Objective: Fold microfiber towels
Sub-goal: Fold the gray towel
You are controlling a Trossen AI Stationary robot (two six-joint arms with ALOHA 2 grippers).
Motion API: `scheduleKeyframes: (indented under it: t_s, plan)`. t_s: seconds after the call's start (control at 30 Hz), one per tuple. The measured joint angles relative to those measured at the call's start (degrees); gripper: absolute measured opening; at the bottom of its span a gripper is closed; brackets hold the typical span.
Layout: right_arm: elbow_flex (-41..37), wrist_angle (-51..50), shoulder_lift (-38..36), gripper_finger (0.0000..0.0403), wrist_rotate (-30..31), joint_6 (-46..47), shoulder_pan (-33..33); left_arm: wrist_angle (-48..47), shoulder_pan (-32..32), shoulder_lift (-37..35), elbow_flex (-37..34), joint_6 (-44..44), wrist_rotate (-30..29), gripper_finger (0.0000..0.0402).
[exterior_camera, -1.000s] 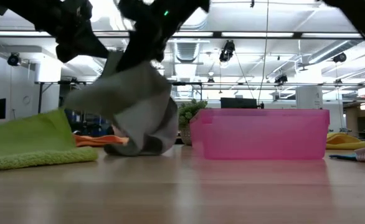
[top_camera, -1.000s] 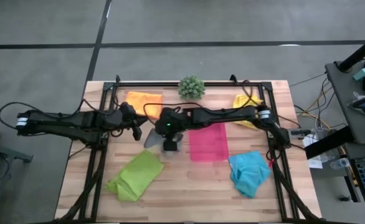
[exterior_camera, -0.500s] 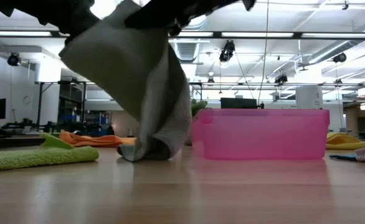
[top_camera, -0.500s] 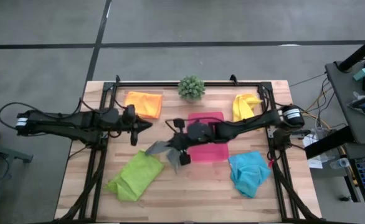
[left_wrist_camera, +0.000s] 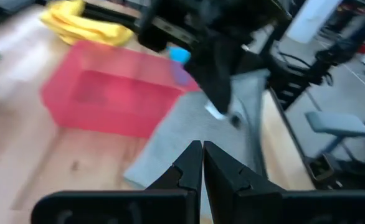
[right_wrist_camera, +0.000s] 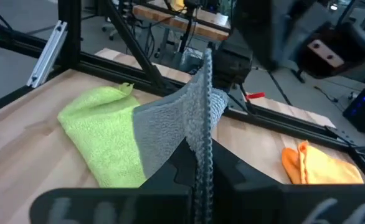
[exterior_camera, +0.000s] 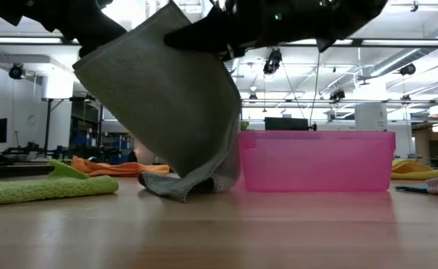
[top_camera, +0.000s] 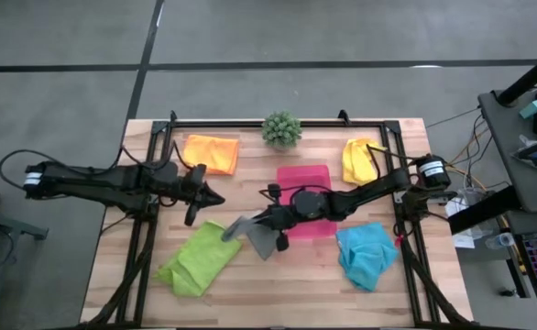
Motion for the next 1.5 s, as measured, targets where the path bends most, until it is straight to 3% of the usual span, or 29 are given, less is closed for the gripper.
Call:
scheduleKeyframes:
  t_s: [0.2, 0.47, 0.57, 0.67, 0.8, 0.87, 1.17, 1.5]
  plan:
    - [-0.52, 0.18, 0.00, 0.0009, 2.73, 0.12, 0.00, 3.81, -1.17, 6.01, -0.11, -4.53, 3.49, 0.0022]
    - [-0.49, -0.01, 0.02, 0.0009, 2.82, -0.34, 0.00, 4.18, -2.17, 13.28, 0.52, -7.54, 4.21, 0.0123]
    - [-0.69, -0.01, 0.02, 0.0009, 2.82, -0.31, 0.00, 4.20, -2.17, 14.63, 0.52, -7.47, 4.91, 0.0144]
    - [-0.75, -0.10, 0.04, 0.0009, 2.84, -0.21, 0.00, 4.27, -2.15, 15.70, 0.55, -7.54, 6.89, 0.0148]
    - [-0.75, -0.25, 0.04, 0.0009, 2.84, 0.15, -0.02, 4.17, -2.16, 15.31, 0.52, -8.24, 17.82, 0.0148]
    - [-0.75, -0.32, 0.07, 0.0009, 2.84, 0.19, -0.02, 4.16, -2.19, 14.45, 0.52, -10.18, 19.75, 0.0148]
    - [-0.75, -0.32, 0.09, 0.0009, 2.84, 0.60, -0.02, 4.35, -2.17, 13.74, 0.22, -10.66, 13.51, 0.0148]
    - [-0.75, -0.32, 0.09, 0.0009, 2.84, 0.78, -0.02, 9.37, -2.24, 19.00, 0.20, -10.72, 13.26, 0.0148]
